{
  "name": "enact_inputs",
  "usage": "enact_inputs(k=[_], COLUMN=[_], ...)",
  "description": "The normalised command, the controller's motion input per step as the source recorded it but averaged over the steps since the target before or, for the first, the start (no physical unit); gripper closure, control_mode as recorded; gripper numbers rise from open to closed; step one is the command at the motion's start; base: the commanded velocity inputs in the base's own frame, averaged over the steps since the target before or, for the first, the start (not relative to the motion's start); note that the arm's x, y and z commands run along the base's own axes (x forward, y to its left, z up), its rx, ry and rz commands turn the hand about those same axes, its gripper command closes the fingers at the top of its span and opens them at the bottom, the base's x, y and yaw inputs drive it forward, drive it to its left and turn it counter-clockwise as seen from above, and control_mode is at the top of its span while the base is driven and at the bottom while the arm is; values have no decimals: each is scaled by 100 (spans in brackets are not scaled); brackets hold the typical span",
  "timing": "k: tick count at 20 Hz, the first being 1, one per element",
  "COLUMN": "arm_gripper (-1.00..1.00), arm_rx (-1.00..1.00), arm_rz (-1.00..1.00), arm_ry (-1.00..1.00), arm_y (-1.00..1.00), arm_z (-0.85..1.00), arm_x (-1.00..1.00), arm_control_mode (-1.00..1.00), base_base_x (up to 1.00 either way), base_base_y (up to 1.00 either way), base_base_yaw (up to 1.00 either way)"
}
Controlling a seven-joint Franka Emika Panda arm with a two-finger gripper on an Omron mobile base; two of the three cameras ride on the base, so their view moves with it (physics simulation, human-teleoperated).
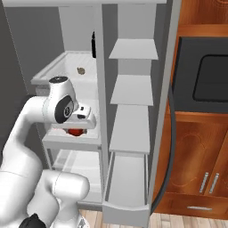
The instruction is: Take the bell pepper and garlic from the fridge shelf and place them in the freezer drawer to begin freezing them.
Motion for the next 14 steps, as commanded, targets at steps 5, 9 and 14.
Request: enact_inputs(k=[5,9,14], arm_gripper=[100,100,100], arm_rx=[0,3,1], arm_rz=[-22,-32,-37], arm_ry=[36,40,32], arm_y=[-90,-83,-49], arm_z=[-59,-76,-84], arm_x=[49,33,43], arm_control_mode=[-100,-100,-100], base_base_x=[0,0,0], base_base_y=[0,0,0], base_base_yaw=[0,0,0])
